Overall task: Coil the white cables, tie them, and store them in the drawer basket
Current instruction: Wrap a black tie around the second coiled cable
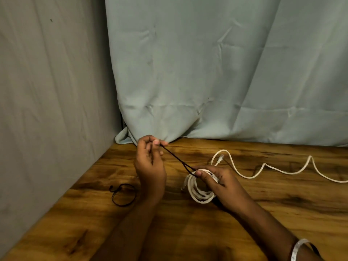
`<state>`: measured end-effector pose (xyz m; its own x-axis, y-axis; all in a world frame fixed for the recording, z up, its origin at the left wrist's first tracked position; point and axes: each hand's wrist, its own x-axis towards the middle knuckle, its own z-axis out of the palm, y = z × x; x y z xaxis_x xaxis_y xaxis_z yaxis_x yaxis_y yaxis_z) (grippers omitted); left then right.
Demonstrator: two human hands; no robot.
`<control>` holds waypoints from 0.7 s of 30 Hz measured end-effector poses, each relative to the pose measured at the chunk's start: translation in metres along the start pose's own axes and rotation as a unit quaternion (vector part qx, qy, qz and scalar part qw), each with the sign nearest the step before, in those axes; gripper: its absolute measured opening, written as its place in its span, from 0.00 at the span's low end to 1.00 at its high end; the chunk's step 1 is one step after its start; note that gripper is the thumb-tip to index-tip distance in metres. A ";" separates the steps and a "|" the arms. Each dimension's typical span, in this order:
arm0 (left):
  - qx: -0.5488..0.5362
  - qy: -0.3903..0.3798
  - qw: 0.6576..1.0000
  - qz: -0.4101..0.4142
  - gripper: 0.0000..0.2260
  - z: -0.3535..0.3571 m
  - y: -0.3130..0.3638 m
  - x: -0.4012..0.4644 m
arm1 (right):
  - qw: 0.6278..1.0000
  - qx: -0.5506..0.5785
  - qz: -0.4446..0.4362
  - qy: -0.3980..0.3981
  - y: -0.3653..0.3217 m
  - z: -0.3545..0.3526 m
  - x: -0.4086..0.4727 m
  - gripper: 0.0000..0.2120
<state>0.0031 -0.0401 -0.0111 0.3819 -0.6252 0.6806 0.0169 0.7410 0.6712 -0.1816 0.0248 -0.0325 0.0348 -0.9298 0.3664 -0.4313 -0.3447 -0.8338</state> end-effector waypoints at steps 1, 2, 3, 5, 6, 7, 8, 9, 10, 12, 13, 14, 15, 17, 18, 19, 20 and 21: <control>-0.011 0.037 0.999 -0.003 0.05 -0.003 -0.002 0.004 | 1.000 0.002 0.000 -0.004 0.000 0.000 0.000 0.15; -0.019 0.073 0.997 -0.004 0.05 -0.006 -0.003 0.008 | 1.000 0.008 0.001 -0.009 0.000 0.000 0.000 0.15; -0.023 0.103 0.994 -0.005 0.06 -0.009 -0.004 0.012 | 1.000 0.015 0.003 -0.014 -0.002 0.000 0.000 0.15; -0.029 0.135 0.990 -0.005 0.07 -0.013 -0.005 0.016 | 0.999 0.028 0.003 -0.025 -0.005 0.001 -0.001 0.14; -0.030 0.139 0.990 -0.003 0.07 -0.014 -0.005 0.017 | 0.999 0.034 0.000 -0.031 -0.006 0.001 -0.002 0.13; -0.030 0.138 0.990 0.000 0.07 -0.014 -0.004 0.017 | 0.998 0.042 -0.002 -0.037 -0.007 0.002 -0.002 0.13; -0.030 0.135 0.990 0.000 0.06 -0.013 -0.003 0.017 | 0.998 0.053 0.001 -0.041 -0.008 0.002 -0.002 0.12; -0.034 0.130 0.991 -0.002 0.06 -0.013 -0.002 0.016 | 0.997 0.063 0.004 -0.045 -0.008 0.001 -0.003 0.10; -0.043 0.122 0.992 -0.008 0.05 -0.013 -0.002 0.016 | 0.996 0.070 0.004 -0.048 -0.008 0.001 -0.003 0.10; -0.055 0.089 0.994 -0.037 0.03 -0.013 -0.005 0.014 | 0.996 0.076 0.002 -0.045 -0.007 -0.001 -0.004 0.10; -0.062 0.064 0.994 -0.063 0.03 -0.011 -0.007 0.013 | 0.996 0.085 0.003 -0.037 -0.006 -0.002 -0.004 0.10; -0.078 0.035 0.992 -0.097 0.04 -0.008 -0.007 0.011 | 0.995 0.098 0.005 -0.025 -0.005 -0.002 -0.004 0.09; -0.097 0.001 0.985 -0.141 0.08 -0.004 -0.005 0.008 | 0.994 0.112 0.005 -0.009 -0.004 -0.002 -0.003 0.08; -0.136 -0.092 0.956 -0.243 0.17 0.007 0.000 -0.002 | 0.990 0.135 0.004 0.028 -0.002 -0.001 -0.001 0.07; -0.137 -0.151 0.937 -0.284 0.20 0.011 0.004 -0.010 | 0.988 0.147 0.002 0.042 -0.002 -0.001 -0.001 0.07; -0.115 -0.216 0.920 -0.306 0.21 0.013 0.007 -0.018 | 0.986 0.156 0.000 0.053 -0.002 0.000 0.000 0.08; -0.080 -0.281 0.906 -0.305 0.19 0.014 0.008 -0.025 | 0.985 0.162 0.000 0.060 -0.003 0.000 0.000 0.08; -0.039 -0.335 0.896 -0.288 0.16 0.014 0.007 -0.031 | 0.984 0.166 0.000 0.064 -0.003 -0.001 -0.001 0.08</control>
<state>-0.0214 -0.0192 -0.0239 -0.3510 -0.8971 0.2683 0.1071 0.2462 0.9633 -0.1808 0.0265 -0.0297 -0.0894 -0.9134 0.3971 -0.1116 -0.3870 -0.9153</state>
